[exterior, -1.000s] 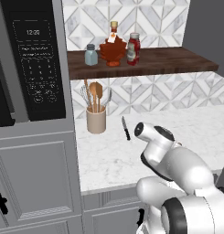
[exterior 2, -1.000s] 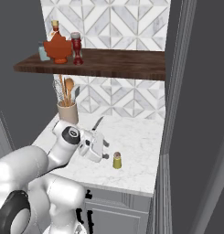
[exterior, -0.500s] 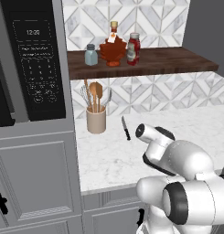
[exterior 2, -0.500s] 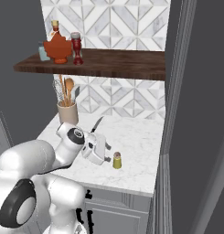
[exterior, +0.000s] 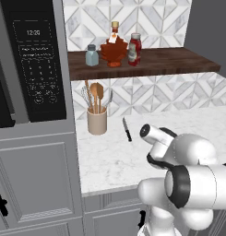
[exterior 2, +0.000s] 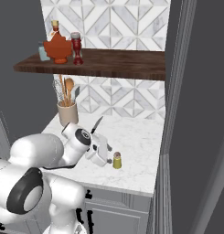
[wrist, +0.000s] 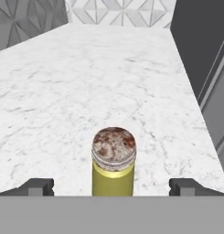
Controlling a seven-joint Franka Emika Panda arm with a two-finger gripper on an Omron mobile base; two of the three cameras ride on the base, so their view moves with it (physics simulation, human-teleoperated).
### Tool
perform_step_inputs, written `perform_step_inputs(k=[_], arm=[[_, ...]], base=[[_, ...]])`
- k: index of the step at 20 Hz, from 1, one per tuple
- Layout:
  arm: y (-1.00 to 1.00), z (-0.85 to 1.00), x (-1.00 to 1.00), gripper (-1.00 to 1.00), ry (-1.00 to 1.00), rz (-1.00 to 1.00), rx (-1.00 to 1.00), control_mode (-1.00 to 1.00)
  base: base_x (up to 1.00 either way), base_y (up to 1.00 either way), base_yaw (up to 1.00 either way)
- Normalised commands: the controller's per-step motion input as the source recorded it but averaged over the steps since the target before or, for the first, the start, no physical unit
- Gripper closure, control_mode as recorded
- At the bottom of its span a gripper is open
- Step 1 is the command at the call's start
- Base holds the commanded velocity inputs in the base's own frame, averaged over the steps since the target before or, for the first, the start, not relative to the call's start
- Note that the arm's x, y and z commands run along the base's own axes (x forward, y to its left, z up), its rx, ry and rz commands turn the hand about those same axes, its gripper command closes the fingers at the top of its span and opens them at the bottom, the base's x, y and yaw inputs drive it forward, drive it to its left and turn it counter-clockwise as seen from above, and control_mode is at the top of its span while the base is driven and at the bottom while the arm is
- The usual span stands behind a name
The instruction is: Put the shaker and condiment bottle from the counter next to their counterparts in the cabinet.
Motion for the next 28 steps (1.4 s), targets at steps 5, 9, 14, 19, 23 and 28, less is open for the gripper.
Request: perform_step_inputs(k=[5,9,14,19,23,28], arm=[[0.0,-0.08,0.27,-1.0,0.0,0.0,0.07,-1.0],[-0.05,0.0,0.02,-1.0,0.0,0.0,0.0,-1.0],[-0.17,0.0,0.0,-1.0,0.0,0.0,0.0,-1.0],[-0.27,0.0,0.0,-1.0,0.0,0.0,0.0,-1.0],[-0.16,-0.26,0.0,-1.0,0.0,0.0,0.0,-1.0],[-0.09,-0.6,0.01,-1.0,0.0,0.0,0.0,-1.0]], base=[[0.0,0.0,0.0],[0.0,0.0,0.0],[0.0,0.0,0.0],[0.0,0.0,0.0],[0.0,0.0,0.0],[0.0,0.0,0.0]])
